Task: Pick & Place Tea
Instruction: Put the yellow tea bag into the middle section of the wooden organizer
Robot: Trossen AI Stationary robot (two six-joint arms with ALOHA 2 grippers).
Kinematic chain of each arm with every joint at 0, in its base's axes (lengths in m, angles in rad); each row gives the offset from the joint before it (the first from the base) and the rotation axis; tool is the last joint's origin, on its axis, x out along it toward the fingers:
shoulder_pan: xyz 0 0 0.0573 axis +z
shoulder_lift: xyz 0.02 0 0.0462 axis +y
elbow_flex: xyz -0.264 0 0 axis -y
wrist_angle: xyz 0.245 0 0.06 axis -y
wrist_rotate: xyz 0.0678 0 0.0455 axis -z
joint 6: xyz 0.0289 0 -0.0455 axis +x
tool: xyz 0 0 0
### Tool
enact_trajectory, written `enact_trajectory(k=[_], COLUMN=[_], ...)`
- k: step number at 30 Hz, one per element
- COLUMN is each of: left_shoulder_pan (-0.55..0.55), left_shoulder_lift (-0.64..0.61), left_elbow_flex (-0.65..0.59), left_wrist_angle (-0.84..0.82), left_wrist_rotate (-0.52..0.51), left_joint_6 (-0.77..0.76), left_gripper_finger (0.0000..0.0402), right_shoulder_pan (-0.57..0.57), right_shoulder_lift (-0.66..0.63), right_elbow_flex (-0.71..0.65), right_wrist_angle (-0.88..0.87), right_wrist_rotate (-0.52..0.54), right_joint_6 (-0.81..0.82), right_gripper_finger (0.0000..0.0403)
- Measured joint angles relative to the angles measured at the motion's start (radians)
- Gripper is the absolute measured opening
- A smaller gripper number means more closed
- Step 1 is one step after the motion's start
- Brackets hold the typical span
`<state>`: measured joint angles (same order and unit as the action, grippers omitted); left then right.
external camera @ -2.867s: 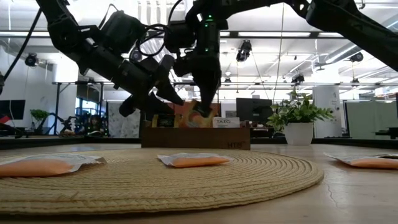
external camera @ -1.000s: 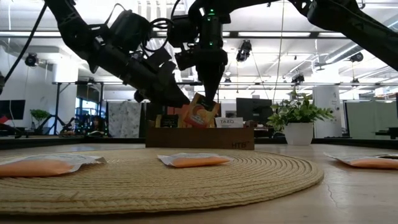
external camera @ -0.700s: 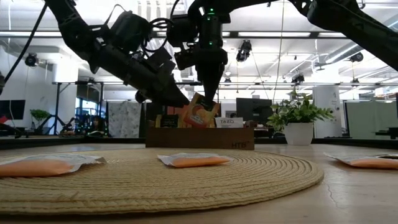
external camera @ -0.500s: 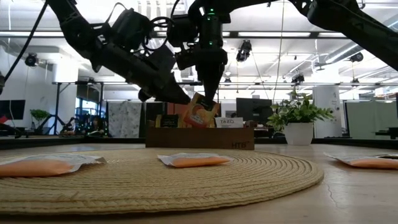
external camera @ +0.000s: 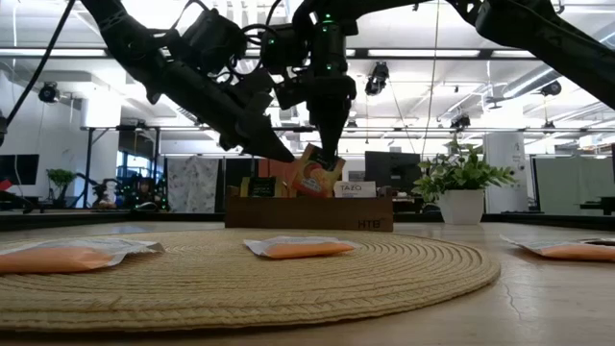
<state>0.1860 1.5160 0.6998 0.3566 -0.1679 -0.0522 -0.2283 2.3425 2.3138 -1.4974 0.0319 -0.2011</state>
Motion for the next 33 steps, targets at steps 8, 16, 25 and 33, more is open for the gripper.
enact_trajectory(k=[8,16,25,33], left_shoulder_pan=[0.000,0.000,0.000,-0.002], left_shoulder_lift=[0.057,0.089,0.090,0.089], left_elbow_flex=[0.000,0.000,-0.001,0.000], left_wrist_angle=[0.068,0.079,0.054,0.063], left_wrist_rotate=[0.007,0.009,0.025,0.025], left_joint_6=[-0.001,-0.014,-0.063,-0.068], left_gripper_finger=[0.0005,0.0005,0.0005,0.0005], right_shoulder_pan=[0.000,0.002,0.004,0.008], right_shoulder_lift=[0.000,0.000,0.000,0.000], right_elbow_flex=[-0.001,0.001,0.007,0.021], right_wrist_angle=[-0.015,0.015,0.064,0.017], right_wrist_rotate=[0.006,-0.008,-0.003,-0.010], right_joint_6=[-0.009,-0.009,-0.015,-0.022], right_gripper_finger=[0.0008,0.0008,0.0008,0.0008])
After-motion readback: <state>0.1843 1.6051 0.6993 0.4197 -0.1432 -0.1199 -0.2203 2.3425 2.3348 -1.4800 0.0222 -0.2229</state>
